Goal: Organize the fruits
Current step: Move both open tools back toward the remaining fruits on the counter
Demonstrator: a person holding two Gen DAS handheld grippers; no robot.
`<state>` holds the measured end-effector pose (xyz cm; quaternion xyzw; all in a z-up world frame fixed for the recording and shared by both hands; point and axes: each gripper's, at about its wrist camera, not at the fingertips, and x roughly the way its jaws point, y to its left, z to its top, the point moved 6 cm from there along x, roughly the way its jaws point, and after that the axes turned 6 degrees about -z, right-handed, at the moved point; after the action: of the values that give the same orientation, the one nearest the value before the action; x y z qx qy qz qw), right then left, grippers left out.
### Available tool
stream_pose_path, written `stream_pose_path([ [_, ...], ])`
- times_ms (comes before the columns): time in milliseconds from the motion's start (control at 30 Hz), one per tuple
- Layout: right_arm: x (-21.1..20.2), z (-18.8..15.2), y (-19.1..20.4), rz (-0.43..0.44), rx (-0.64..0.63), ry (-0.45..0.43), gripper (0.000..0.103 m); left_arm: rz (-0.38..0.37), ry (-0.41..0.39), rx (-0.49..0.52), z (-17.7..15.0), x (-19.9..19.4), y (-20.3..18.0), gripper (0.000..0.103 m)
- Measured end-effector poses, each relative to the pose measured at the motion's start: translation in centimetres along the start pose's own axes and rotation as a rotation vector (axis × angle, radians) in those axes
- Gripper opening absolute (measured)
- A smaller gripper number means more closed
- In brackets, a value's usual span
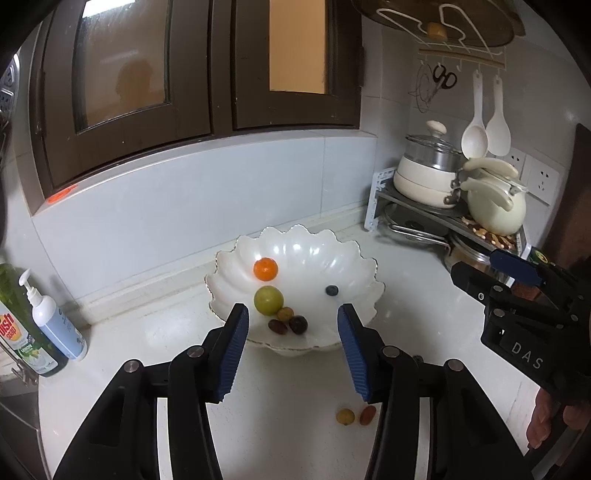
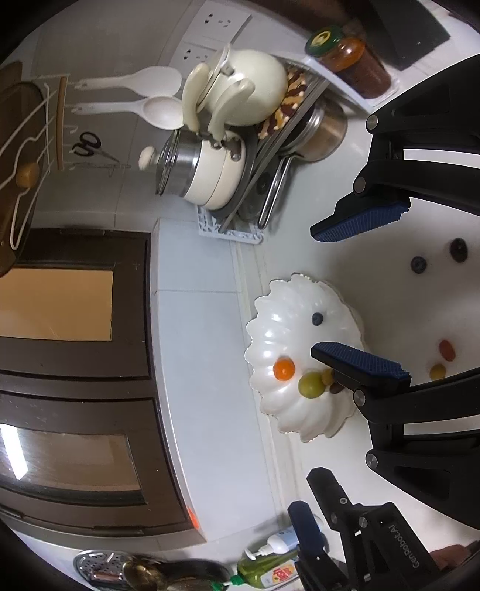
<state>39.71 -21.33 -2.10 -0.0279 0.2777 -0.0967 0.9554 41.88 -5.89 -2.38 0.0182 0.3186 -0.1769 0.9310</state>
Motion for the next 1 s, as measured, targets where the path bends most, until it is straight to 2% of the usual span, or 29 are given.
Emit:
stream_pose_path([
  [367, -1.6, -2.9, -1.4, -0.011, 0.04, 0.028, 0.058, -0.019, -0.02, 0.04, -1.6, -1.9, -1.8, 0.052],
  [767, -2.8, -6.5, -1.9, -0.056, 0.05, 0.078, 0.058, -0.029, 0.03, 0.066, -4.8, -1.5, -2.9, 0.052],
  [1000, -3.4, -8.0, -2.5, -0.071, 0.08, 0.091, 0.058, -0.029, 0.019, 0.067, -5.9, -1.7, -3.2, 0.052],
])
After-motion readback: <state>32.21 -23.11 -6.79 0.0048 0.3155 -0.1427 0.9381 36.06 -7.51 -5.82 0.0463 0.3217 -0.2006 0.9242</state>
